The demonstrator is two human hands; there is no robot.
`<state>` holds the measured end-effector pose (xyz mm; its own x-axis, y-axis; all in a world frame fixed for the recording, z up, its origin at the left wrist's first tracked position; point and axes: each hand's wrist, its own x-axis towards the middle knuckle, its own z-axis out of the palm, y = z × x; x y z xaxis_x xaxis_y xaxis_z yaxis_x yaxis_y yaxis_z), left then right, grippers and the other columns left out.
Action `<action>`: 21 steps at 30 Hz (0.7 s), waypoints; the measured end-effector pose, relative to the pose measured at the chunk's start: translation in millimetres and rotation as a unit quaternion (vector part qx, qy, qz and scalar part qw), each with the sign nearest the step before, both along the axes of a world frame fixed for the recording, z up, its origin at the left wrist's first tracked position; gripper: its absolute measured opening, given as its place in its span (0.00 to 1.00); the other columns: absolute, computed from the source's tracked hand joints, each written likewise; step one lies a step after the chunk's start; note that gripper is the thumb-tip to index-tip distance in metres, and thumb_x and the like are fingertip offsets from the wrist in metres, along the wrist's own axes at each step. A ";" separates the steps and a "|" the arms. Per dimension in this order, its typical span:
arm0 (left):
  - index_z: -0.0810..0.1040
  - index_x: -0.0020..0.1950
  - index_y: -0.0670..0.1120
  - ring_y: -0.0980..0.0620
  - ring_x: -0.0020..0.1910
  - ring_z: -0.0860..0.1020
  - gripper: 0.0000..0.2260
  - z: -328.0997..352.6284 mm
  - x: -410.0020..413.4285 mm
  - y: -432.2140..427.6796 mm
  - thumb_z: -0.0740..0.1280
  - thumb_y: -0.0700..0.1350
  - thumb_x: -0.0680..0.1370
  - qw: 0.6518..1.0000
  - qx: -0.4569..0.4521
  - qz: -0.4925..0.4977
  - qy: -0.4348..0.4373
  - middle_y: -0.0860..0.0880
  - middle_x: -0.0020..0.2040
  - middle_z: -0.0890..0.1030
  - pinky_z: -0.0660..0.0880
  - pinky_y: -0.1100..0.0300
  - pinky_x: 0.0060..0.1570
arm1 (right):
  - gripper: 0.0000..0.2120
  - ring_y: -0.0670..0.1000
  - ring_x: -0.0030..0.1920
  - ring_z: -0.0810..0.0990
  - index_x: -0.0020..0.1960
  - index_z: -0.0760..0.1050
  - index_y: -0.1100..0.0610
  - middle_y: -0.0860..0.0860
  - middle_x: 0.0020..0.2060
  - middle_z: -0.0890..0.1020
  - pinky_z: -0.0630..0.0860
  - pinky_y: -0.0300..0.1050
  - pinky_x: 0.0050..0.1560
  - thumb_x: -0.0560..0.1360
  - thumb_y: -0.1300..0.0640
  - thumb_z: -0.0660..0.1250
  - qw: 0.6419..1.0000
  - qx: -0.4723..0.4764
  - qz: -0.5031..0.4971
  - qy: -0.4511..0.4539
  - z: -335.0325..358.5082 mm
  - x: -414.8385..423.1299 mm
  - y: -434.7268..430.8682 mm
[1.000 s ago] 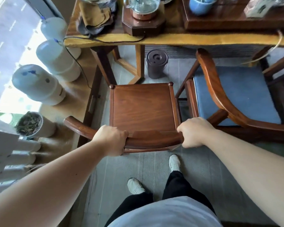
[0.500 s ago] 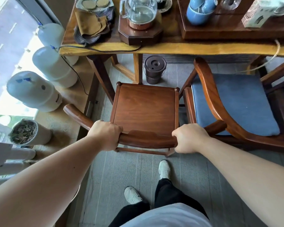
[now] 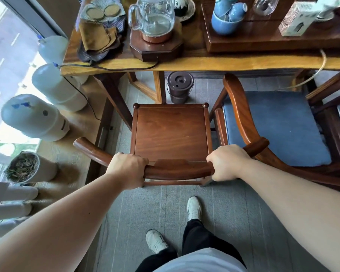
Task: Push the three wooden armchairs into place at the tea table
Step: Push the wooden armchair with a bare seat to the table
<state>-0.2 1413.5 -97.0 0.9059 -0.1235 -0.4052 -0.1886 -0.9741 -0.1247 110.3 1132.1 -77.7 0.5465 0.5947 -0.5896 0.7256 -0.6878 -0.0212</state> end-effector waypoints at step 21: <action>0.66 0.40 0.55 0.55 0.26 0.68 0.08 7.6 4.2 10.6 0.65 0.46 0.68 0.999 0.025 -0.024 0.009 0.56 0.27 0.68 0.64 0.58 0.31 | 0.17 0.54 0.44 0.79 0.47 0.78 0.47 0.45 0.39 0.81 0.75 0.48 0.43 0.59 0.46 0.66 0.999 0.000 -0.032 0.011 -1.4 -6.6 11.1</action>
